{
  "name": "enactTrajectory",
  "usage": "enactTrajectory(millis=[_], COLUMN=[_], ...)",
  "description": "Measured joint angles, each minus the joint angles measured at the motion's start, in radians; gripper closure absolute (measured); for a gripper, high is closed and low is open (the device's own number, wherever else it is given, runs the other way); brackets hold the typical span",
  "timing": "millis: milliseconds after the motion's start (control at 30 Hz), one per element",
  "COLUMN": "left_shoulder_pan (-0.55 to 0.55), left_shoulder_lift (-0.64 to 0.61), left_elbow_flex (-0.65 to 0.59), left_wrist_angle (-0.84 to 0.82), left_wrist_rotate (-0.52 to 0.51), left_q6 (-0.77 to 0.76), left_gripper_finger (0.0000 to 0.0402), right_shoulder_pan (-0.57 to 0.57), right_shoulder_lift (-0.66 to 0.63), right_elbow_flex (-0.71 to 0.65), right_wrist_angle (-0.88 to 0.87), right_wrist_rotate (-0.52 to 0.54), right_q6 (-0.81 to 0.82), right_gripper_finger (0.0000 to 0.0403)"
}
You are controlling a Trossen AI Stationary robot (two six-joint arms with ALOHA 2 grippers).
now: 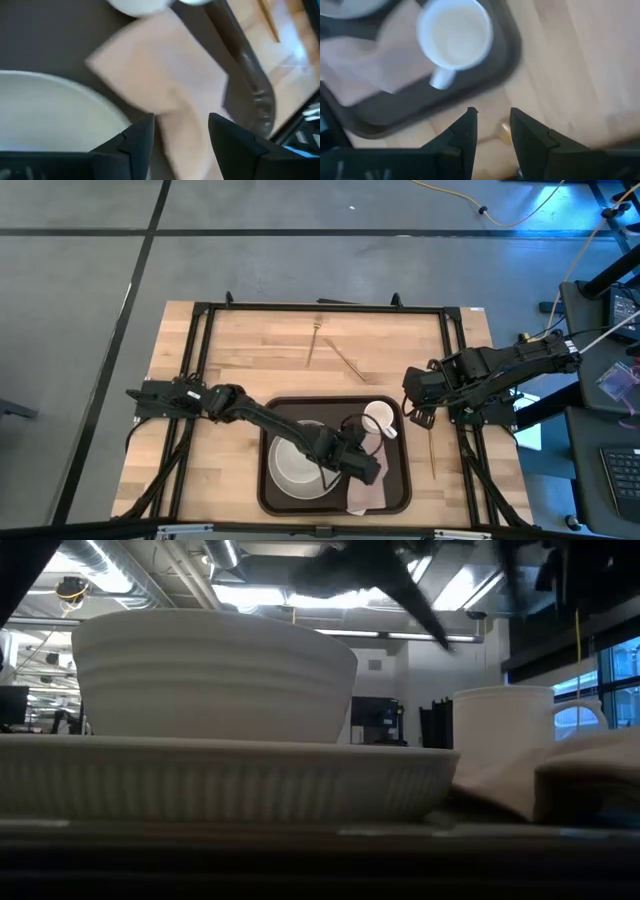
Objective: Set up tray
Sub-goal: Put the brown napkin on the black serving tray to the right of the gray plate
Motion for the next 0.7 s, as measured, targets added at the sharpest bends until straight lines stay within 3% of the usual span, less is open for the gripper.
enactTrajectory(millis=[167, 367, 567, 700], left_shoulder_pan=[0.001, 0.0, 0.007, 0.035], left_shoulder_lift=[-0.103, -0.259, -0.459, -0.594], left_elbow_flex=[-0.001, -0.002, -0.093, -0.212], left_wrist_angle=[-0.232, -0.536, -0.516, -0.519], left_wrist_rotate=[-0.057, -0.214, -0.333, -0.356], left_q6=[0.035, 0.045, 0.219, 0.289], left_gripper_finger=[0.0222, 0.0222, 0.0222, 0.0224], right_shoulder_pan=[0.049, 0.139, 0.238, 0.271], right_shoulder_lift=[0.0, 0.005, 0.066, 0.161], right_elbow_flex=[0.004, 0.005, 0.006, 0.054], right_wrist_angle=[0.136, 0.372, 0.555, 0.539], right_wrist_rotate=[-0.013, -0.013, 0.015, 0.053], right_q6=[-0.095, -0.166, -0.239, -0.198], right_gripper_finger=[0.0286, 0.0289, 0.0323, 0.0365])
